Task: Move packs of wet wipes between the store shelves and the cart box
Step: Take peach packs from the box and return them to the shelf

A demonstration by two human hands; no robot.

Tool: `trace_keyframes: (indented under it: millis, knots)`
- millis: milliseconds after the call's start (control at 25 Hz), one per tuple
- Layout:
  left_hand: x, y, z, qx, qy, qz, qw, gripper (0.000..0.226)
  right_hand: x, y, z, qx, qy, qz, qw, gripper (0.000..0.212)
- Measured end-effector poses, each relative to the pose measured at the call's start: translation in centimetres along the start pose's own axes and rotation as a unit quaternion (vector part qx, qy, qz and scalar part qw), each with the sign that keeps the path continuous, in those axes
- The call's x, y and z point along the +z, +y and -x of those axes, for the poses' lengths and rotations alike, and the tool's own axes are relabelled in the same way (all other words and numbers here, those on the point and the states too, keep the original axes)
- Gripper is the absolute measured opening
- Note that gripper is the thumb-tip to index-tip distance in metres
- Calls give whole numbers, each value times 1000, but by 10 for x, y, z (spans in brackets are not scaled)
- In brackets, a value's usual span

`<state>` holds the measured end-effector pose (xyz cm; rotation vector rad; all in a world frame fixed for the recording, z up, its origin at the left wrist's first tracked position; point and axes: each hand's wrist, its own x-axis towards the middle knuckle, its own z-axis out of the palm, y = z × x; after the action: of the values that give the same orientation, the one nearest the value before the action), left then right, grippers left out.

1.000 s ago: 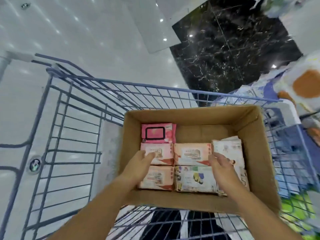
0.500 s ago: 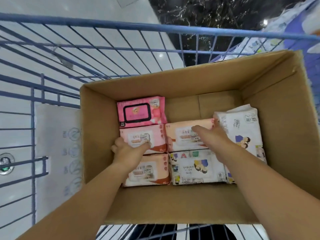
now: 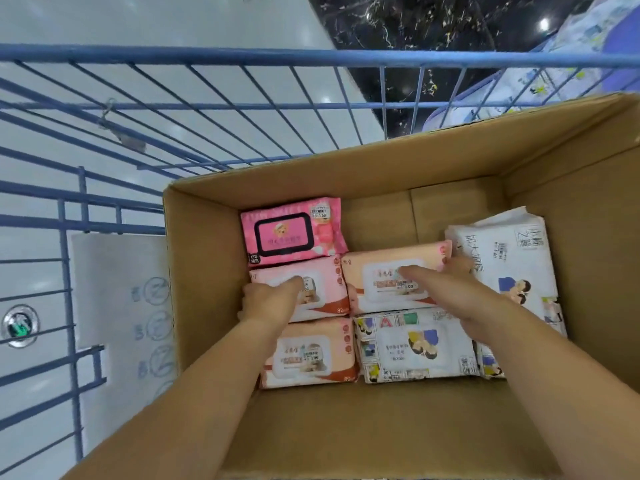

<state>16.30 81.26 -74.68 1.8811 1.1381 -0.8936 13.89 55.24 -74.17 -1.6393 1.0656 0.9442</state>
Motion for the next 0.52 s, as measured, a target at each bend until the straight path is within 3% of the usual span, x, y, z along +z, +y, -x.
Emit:
trace_keyframes:
  millis: [160,240,320,480,520]
  knots:
    - [1,18,0,-51,-74,19,996,64,14,5,-7,0,85,-10,996,103]
    - [-2,17,3,-51,-92,13,994,56,12,4,-7,1,105,-50,993,106]
    - [-7,13,14,-37,-102,-5,994,62,4,5,-7,-1,100,-97,990,97]
    - [-16,0,29,-20,-125,-62,990,121,-6,1,15,-18,120,-54,991,92]
    - [-16,-2,33,-7,-125,-83,989,123,-9,1,20,-21,132,-42,990,88]
